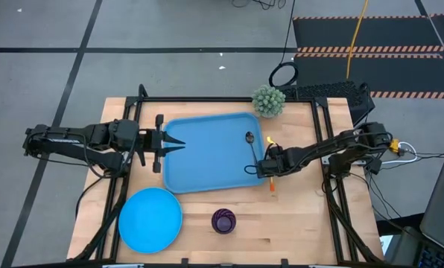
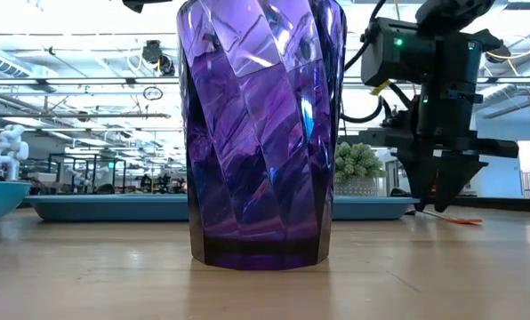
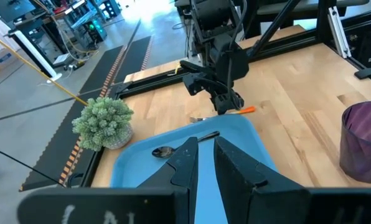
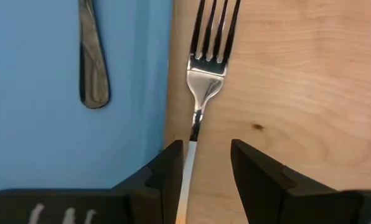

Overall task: Pick and place plate/cup/fork/spoon on tray
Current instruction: Put the orange fork onto the left side of the black spoon on the tray

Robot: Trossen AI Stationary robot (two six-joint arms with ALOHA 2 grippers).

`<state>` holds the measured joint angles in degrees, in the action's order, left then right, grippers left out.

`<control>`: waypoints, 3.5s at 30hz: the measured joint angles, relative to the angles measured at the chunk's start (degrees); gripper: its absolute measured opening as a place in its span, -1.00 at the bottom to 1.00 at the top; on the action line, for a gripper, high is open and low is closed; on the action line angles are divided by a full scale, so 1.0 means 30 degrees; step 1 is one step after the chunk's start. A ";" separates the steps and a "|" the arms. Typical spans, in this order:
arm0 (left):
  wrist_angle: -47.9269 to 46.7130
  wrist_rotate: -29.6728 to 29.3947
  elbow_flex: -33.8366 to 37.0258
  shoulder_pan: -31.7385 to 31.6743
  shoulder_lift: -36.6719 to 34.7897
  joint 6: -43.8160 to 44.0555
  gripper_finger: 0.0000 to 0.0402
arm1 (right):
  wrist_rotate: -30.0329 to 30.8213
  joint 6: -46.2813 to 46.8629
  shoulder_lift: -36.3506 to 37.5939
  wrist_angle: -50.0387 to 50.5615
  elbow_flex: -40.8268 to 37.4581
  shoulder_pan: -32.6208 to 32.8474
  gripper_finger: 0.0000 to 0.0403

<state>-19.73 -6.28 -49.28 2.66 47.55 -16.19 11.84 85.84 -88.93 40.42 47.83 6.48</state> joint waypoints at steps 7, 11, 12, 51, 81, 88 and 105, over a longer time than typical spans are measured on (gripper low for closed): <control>-0.0010 -0.0007 0.0000 0.0000 0.0000 0.0000 -0.72 | 0.0117 -0.0422 -0.1005 -0.0427 -0.0124 -0.0152 -0.37; -0.0013 -0.0015 0.0000 0.0000 0.0000 0.0007 -0.72 | 0.0145 -0.0960 -0.1499 -0.0133 -0.0204 -0.0153 -0.45; -0.0009 -0.0015 0.0000 0.0000 0.0000 0.0014 -0.72 | 0.0125 -0.1123 -0.1516 0.0110 -0.0204 -0.0160 -0.49; 0.0680 -0.0036 0.0000 0.0000 0.0007 -0.0204 -0.72 | 0.0205 -0.9591 -0.0387 -0.0913 0.5361 -0.4934 -1.00; 0.0032 -0.0066 0.0000 0.0000 0.0001 -0.0087 -0.72 | -0.2427 -0.7567 -0.4770 -0.2154 0.6360 -0.5727 -1.00; -0.0480 -0.0080 0.0000 -0.0003 0.0007 -0.0531 -0.72 | -0.2338 -0.7126 -0.4770 -0.3833 0.6360 -0.5719 -1.00; -0.0703 -0.0117 0.0000 -0.1191 0.0000 -0.0540 -0.72 | -0.1387 -0.8768 -0.6262 -0.0548 1.2715 -0.5509 -1.00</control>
<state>-21.84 -6.63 -49.28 -0.92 47.55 -17.81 7.67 59.54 -107.72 38.78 85.98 -10.05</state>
